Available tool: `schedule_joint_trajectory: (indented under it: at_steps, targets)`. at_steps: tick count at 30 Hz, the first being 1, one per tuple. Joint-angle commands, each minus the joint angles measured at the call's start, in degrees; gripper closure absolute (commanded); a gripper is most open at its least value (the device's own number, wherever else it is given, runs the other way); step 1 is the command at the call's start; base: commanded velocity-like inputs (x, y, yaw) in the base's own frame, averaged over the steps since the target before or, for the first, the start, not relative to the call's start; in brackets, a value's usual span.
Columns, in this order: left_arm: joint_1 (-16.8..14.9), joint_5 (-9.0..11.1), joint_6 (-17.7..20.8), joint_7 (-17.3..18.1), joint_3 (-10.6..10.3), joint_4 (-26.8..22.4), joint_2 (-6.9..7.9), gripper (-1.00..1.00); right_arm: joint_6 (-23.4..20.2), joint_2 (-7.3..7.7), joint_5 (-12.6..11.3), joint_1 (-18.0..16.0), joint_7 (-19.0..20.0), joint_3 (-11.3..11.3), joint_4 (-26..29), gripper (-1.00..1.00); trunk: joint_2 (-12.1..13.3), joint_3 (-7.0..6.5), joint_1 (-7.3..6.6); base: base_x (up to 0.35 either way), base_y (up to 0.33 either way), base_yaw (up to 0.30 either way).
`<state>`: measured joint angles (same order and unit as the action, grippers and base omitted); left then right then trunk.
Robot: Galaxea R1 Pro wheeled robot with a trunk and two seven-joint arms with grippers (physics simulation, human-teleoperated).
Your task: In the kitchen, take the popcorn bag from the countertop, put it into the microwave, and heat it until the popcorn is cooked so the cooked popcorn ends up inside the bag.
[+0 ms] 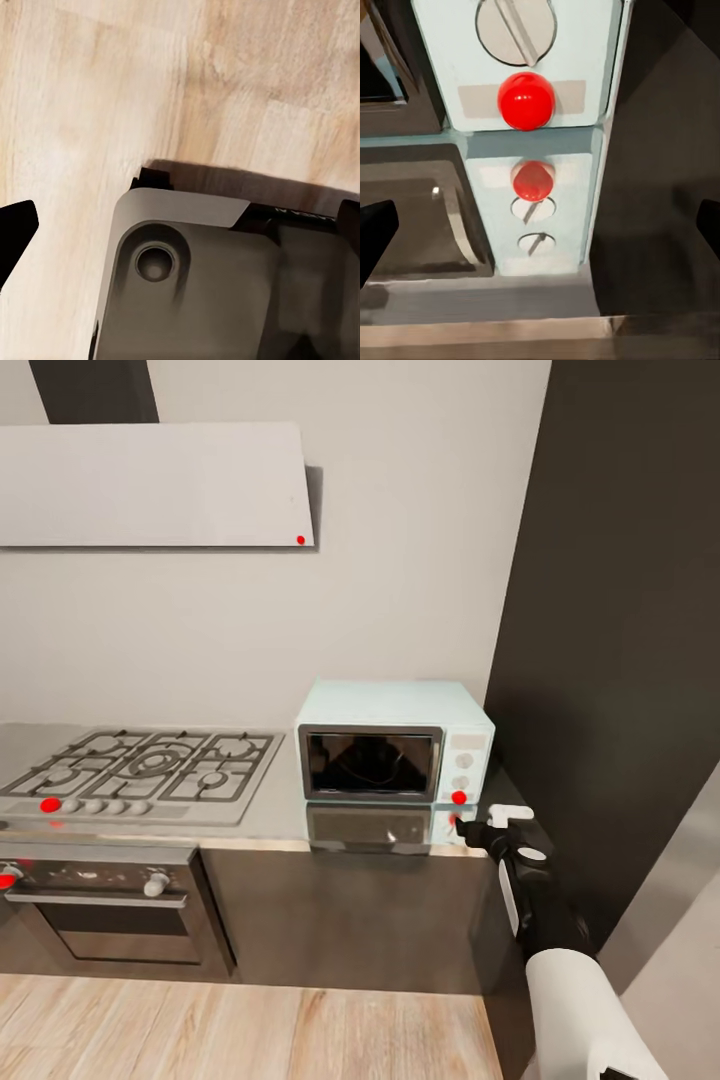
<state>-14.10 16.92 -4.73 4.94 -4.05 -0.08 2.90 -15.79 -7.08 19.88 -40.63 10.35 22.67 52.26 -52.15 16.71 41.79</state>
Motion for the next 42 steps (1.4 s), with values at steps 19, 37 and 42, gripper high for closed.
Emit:
schedule_joint_trajectory:
  at_steps: [19,37,42]
  targets:
    - [-0.04,0.57,-0.27,0.25,-0.43,0.08,0.04,-1.00,0.49,-0.01,0.48,-0.06,0.49,0.49,-1.55,-1.00,-0.05,0.07,0.03,0.099,0.000,0.000]
    - [-0.03,0.57,-0.27,0.25,-0.43,0.08,0.09,-1.00,1.28,-0.04,0.60,-0.06,0.43,0.48,-1.82,-1.00,-0.05,0.07,0.03,0.095,0.000,0.000]
    - [-0.05,0.57,-0.28,0.25,-0.43,0.08,0.07,-1.00,1.13,-0.04,0.74,-0.06,0.42,0.45,-1.82,-1.00,-0.05,0.07,0.03,0.006,0.000,0.000]
